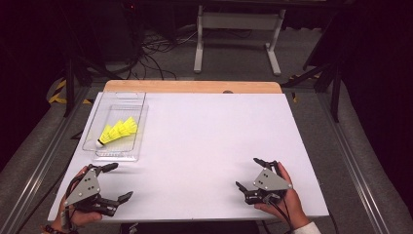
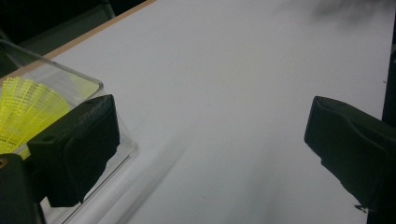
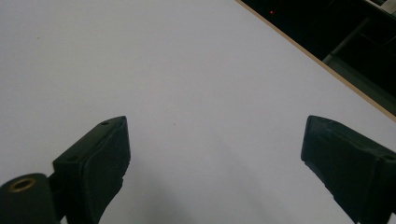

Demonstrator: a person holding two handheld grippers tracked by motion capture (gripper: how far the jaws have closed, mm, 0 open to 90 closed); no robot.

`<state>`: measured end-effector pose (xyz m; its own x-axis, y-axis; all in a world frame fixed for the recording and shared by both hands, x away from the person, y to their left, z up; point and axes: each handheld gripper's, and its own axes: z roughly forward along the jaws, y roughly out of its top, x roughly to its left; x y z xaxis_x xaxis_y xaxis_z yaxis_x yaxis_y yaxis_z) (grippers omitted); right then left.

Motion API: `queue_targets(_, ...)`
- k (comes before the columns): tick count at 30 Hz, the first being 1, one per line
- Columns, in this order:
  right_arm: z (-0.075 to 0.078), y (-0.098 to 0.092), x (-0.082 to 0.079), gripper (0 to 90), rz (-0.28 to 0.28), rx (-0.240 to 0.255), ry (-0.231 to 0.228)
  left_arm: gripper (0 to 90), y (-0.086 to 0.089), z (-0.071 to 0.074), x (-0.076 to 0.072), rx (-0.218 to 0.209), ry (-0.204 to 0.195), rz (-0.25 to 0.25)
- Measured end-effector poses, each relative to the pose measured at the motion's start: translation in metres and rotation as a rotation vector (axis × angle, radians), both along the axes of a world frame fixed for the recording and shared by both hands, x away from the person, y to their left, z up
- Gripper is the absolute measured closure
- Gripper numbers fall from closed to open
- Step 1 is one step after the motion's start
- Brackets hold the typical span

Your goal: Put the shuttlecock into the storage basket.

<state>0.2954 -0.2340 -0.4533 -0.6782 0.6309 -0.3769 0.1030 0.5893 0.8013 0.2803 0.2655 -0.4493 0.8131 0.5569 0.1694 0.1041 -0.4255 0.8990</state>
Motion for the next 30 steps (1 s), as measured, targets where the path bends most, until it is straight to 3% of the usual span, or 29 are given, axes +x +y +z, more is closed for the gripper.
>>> queue_targets(5, -0.0052, 0.0000, 0.0004, 7.9, -0.004, 0.038, 0.040, 4.4, -0.0040, 0.0015, 0.0014, -0.029, -0.002, 0.018)
queue_targets(18, -0.0015, -0.0010, -0.0043, 6.4, -0.008, 0.059, -0.006, 3.8, -0.0074, 0.0030, 0.0021, -0.035, -0.022, 0.015)
queue_targets(30, -0.0001, 0.0023, -0.0083, 6.5, -0.035, 0.048, -0.017, 3.7, -0.0054, 0.0017, 0.0022, -0.034, -0.023, -0.004)
